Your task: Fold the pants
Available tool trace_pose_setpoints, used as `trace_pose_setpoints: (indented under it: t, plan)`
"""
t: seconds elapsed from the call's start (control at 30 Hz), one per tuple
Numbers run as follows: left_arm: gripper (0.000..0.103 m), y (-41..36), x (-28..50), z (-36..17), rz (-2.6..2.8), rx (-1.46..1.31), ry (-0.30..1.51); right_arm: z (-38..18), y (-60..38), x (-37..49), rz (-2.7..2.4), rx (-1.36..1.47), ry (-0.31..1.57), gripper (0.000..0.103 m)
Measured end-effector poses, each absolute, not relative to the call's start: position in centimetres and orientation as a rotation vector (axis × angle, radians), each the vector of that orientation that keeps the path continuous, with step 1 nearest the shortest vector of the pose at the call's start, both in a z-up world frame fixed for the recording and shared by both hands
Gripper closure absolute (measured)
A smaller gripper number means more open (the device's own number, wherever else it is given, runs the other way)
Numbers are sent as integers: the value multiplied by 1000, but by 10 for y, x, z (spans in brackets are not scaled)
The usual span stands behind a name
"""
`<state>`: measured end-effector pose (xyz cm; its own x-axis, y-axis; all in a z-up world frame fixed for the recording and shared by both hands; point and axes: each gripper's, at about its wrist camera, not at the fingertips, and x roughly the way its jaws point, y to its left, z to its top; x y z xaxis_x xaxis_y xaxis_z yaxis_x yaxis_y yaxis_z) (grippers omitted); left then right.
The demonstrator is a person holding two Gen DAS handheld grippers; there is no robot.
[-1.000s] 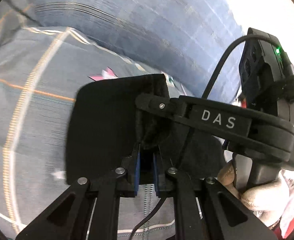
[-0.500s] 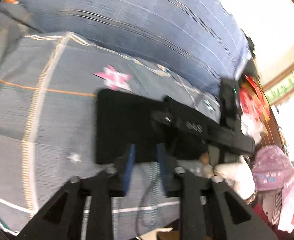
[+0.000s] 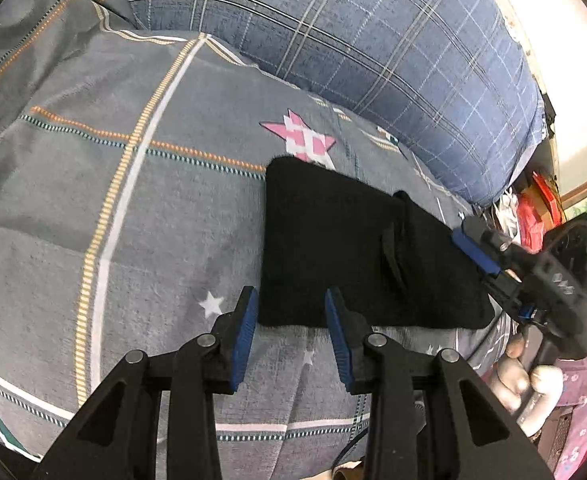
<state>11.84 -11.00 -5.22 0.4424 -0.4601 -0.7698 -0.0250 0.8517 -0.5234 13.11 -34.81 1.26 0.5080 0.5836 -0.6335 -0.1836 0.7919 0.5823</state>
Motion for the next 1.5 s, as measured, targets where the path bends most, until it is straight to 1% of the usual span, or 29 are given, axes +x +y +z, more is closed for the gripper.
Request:
trace_pose_setpoints:
  t: [0.17,0.33,0.43,0.53,0.57,0.6,0.63,0.67,0.7,0.73,0.77,0.8,0.83,0.87,0.93,1.1,1.13,1.27,1.37,1.5]
  plan:
    - [66,-115,112,-50,-284,-488,1091,-12,-311,133,645,614,995,74]
    - [66,-114,104,-46,-278,-489,1097,-53,-287,139,591,602,1097,74]
    - [65,-112,99,-45,-274,-473,1091,-62,-307,135,537,653,1038,75]
    - [64,-113,98,-48,-274,-477,1095,-71,-351,127,458,795,952,77]
    - [63,-114,99,-48,-273,-478,1098,-76,-369,122,373,812,936,82]
    - [63,-116,100,-49,-275,-475,1103,-78,-381,119,352,829,922,90]
    - [63,-119,101,-49,-279,-470,1106,-80,-389,117,351,855,923,96]
    - [63,-123,102,-48,-287,-457,1110,-81,-398,112,357,893,921,94]
    - [63,-127,103,-46,-296,-443,1110,-77,-405,104,354,901,910,91]
    - [63,-131,104,-43,-308,-426,1108,-69,-410,93,346,875,890,85]
    - [63,-138,106,-38,-325,-403,1104,-63,-414,84,342,852,868,76]
    - [60,-145,108,-33,-343,-382,1101,-54,-423,68,327,830,834,71]
    - [58,-152,112,-29,-363,-362,1100,-48,-431,58,313,824,815,63]
    - [54,-163,117,-24,-392,-339,1100,-43,-444,42,284,820,784,58]
    - [52,-185,127,-16,-448,-292,1109,-37,-468,18,231,813,751,58]
    - [45,-278,157,-6,-626,-103,1155,-36,-531,-27,54,833,686,58]
    - [45,-307,161,-5,-669,-46,1161,-40,-542,-33,18,846,683,56]
    - [45,-390,174,-5,-776,106,1166,-54,-567,-42,-28,912,674,55]
    - [45,-456,189,-9,-845,203,1180,-57,-571,-38,-36,909,673,55]
    - [45,-516,211,-24,-868,301,1199,-61,-583,-31,-5,937,670,55]
